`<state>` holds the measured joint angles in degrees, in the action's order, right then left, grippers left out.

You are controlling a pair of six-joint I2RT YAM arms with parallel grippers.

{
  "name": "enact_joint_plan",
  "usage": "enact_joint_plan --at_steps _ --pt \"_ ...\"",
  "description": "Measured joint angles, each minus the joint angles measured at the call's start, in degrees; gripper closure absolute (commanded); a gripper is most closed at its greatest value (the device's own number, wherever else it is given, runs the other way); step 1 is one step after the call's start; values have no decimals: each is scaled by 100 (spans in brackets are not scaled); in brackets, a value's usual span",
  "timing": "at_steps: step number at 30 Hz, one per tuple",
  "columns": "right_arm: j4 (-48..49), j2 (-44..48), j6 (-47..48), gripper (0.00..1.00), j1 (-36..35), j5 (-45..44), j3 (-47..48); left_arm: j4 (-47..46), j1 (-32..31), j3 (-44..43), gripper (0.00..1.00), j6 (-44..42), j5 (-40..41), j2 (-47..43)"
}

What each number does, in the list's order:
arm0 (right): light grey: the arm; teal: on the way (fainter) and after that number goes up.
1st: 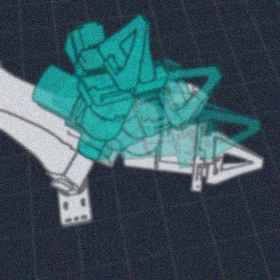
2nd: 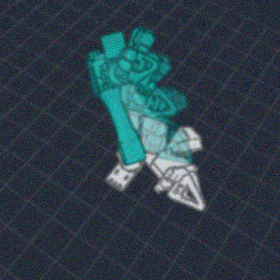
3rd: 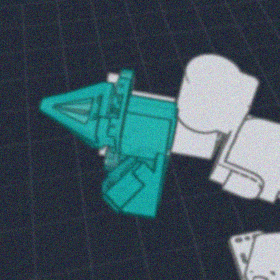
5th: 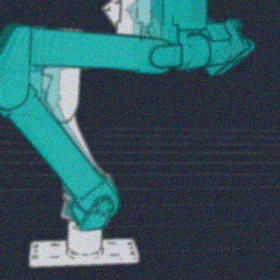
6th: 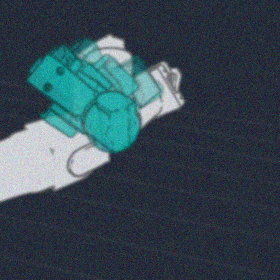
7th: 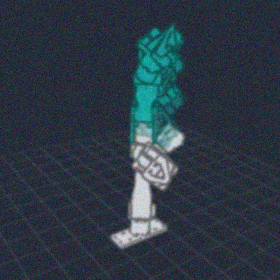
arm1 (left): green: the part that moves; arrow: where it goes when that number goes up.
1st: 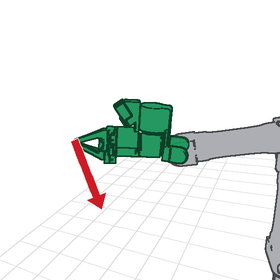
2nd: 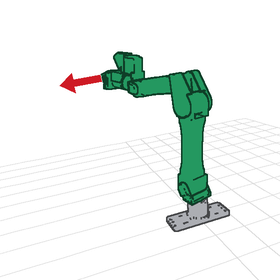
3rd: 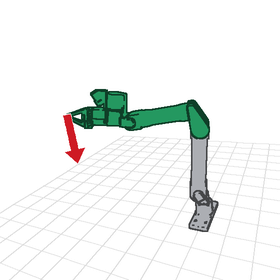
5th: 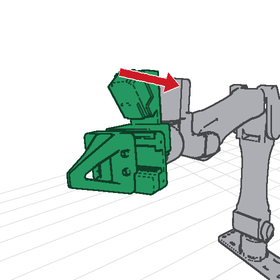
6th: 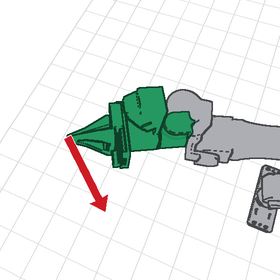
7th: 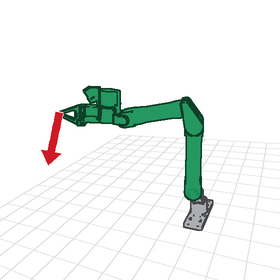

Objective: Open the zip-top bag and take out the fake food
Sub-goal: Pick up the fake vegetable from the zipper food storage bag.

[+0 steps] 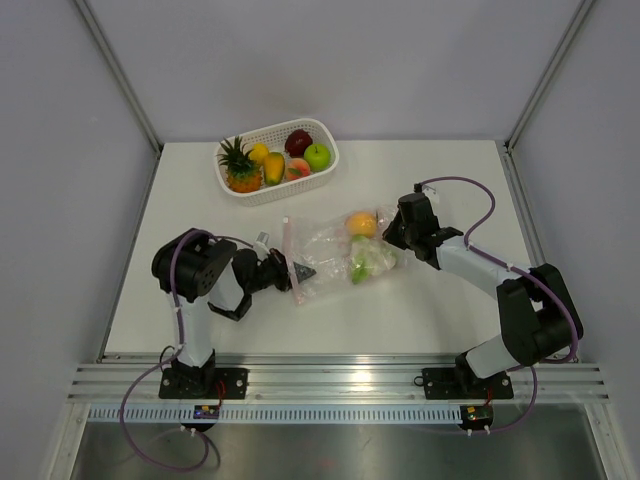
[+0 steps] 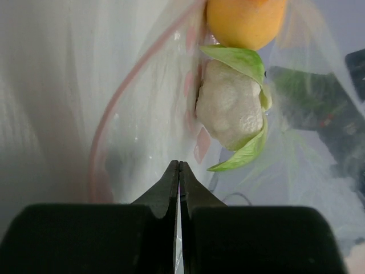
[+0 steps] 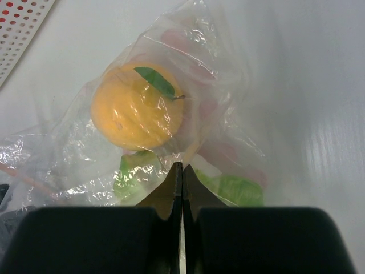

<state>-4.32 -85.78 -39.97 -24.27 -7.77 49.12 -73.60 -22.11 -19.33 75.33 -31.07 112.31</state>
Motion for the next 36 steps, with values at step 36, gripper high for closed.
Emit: enact_joint_plan --at_steps 36 --pt "22 0 0 100 2 173 -9 -42 -719 -804 100 -149 -286 129"
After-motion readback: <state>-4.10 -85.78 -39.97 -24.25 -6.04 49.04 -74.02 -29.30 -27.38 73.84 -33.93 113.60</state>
